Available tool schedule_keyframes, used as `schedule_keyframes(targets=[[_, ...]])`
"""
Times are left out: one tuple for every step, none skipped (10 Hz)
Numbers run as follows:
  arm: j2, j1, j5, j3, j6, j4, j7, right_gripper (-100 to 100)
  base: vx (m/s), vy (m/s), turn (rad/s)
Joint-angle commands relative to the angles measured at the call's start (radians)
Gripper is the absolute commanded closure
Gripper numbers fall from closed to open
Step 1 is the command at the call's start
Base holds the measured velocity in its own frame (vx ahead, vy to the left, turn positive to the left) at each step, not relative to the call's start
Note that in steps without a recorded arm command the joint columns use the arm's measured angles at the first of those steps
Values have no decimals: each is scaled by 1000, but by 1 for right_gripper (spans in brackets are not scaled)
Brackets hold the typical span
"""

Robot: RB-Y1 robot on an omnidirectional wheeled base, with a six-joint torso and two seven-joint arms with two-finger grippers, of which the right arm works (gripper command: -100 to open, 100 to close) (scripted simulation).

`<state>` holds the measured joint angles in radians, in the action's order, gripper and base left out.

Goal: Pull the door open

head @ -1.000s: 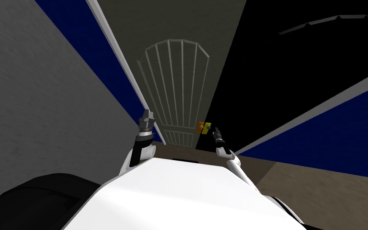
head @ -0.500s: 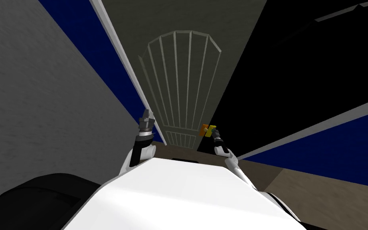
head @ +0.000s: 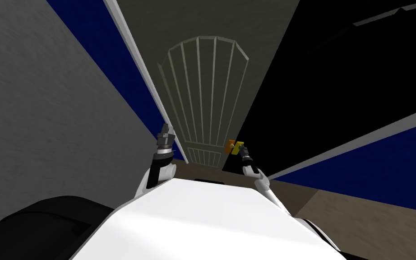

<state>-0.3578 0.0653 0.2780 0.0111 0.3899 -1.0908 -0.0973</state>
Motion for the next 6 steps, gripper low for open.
schedule_keyframes(targets=[[-26,-19,6,-16,-2,18,-7,100,-172,-122,-113],[-26,-19,6,-16,-2,18,-7,100,-133,-110,-105],[-26,-19,6,-16,-2,18,-7,100,-60,-63,-25],[-32,-34,9,-12,-13,-10,-9,-100,-163,-20,-13],[-34,-38,9,-4,-12,-19,-12,-100,-224,10,-4],[-35,-41,10,7,-12,-31,-16,-100,-217,28,27]])
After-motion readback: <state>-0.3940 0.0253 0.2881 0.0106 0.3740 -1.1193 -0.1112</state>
